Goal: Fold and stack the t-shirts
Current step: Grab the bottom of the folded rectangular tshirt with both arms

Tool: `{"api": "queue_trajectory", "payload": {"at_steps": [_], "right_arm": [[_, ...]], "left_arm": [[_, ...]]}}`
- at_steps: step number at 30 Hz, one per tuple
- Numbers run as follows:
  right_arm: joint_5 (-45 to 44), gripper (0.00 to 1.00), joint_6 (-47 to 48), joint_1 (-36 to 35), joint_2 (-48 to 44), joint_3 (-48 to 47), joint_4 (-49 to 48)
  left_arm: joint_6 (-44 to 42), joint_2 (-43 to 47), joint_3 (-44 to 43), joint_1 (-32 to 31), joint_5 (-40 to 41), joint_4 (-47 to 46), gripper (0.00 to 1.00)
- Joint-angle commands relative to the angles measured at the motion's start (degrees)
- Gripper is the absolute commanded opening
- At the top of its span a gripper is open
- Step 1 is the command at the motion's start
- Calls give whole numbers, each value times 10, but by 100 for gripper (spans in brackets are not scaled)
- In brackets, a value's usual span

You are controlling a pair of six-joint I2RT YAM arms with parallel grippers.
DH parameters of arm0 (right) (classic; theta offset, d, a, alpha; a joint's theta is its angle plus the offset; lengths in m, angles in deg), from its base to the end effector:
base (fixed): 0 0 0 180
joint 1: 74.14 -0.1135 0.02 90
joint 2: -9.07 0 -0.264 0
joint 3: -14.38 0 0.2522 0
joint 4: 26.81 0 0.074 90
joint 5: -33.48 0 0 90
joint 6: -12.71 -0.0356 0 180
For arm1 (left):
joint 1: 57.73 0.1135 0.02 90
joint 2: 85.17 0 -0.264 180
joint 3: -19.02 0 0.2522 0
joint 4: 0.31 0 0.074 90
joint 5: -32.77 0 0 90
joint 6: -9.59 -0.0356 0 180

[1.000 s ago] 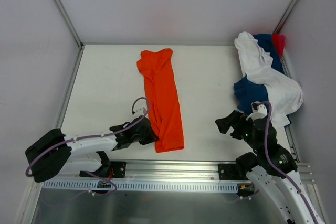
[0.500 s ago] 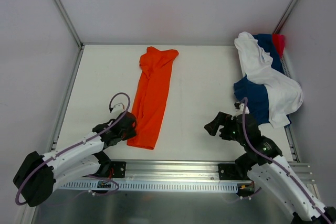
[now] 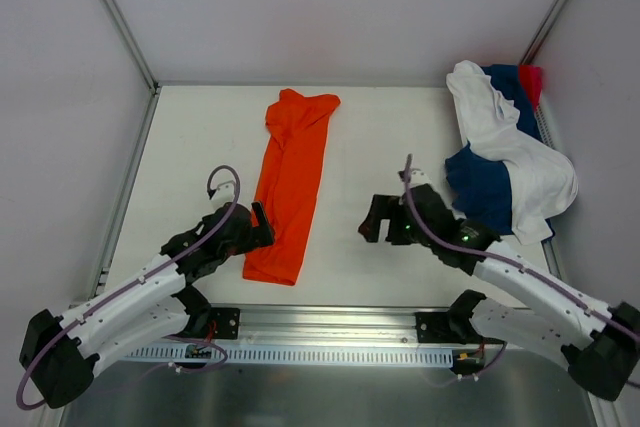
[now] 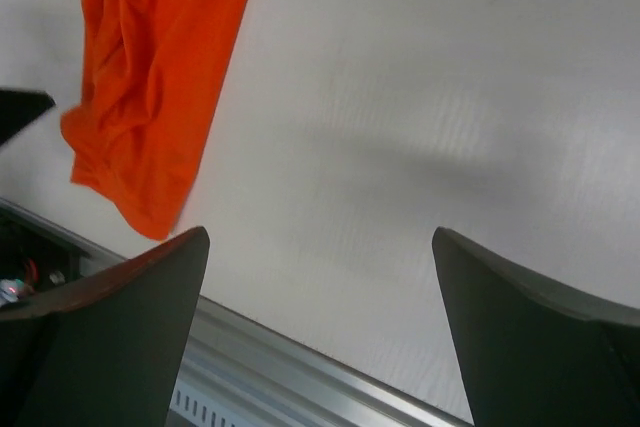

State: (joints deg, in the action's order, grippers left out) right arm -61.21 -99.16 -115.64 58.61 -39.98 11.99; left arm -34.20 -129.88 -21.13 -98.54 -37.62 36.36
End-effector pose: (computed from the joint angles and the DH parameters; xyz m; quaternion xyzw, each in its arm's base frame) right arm 0.1448 0.1242 0.2744 -0.1314 0.8725 0.2157 0.4183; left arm 0.1324 -0.0986 0.2083 -0.1125 0.8932 -0.1676 0.4018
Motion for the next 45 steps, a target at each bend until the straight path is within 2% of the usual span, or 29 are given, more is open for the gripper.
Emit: {"api": "queue_trajectory", "payload": {"at_steps": [1, 2, 4, 5, 7, 11, 15, 20, 25, 30, 35, 39, 43, 45], "right_arm": [[-64, 99, -84, -164, 74, 25, -72], [-119, 100, -118, -199, 129, 18, -77], [-144, 99, -145, -277, 197, -17, -89], [-161, 99, -154, -294, 263, -34, -87], [-173, 99, -179, -328, 312, -66, -104], [-161, 99, -205, -335, 347, -34, -198], [-165, 99, -201, -335, 368, -47, -211], [-158, 99, -184, -314, 380, -81, -225], [-130, 99, -198, -279, 381, -78, -303], [-144, 99, -242, -297, 422, -111, -350], [-228, 99, -316, -349, 467, -153, -286], [-296, 99, -382, -396, 461, -137, -223], [-363, 100, -457, -415, 439, -111, -130], [-368, 99, -473, -415, 429, -92, -111]], "left_arm": [[-23, 18, -12, 3, -33, 5, 99], [-22, 27, -9, 3, -39, 5, 99], [-14, 39, 8, 3, -48, 13, 99], [-10, 55, 15, 3, -47, 17, 99], [4, 80, 37, 3, -48, 29, 99], [28, 119, 73, 3, -74, 42, 99], [44, 135, 100, 3, -83, 44, 99], [48, 111, 93, 0, -66, 45, 99], [63, 112, 93, -6, -52, 49, 99], [84, 128, 106, -10, -49, 49, 99], [100, 118, 108, -26, -37, 49, 99], [102, 116, 107, -30, -33, 49, 99], [102, 117, 108, -32, -29, 49, 99], [104, 117, 109, -34, -27, 49, 99]]}}
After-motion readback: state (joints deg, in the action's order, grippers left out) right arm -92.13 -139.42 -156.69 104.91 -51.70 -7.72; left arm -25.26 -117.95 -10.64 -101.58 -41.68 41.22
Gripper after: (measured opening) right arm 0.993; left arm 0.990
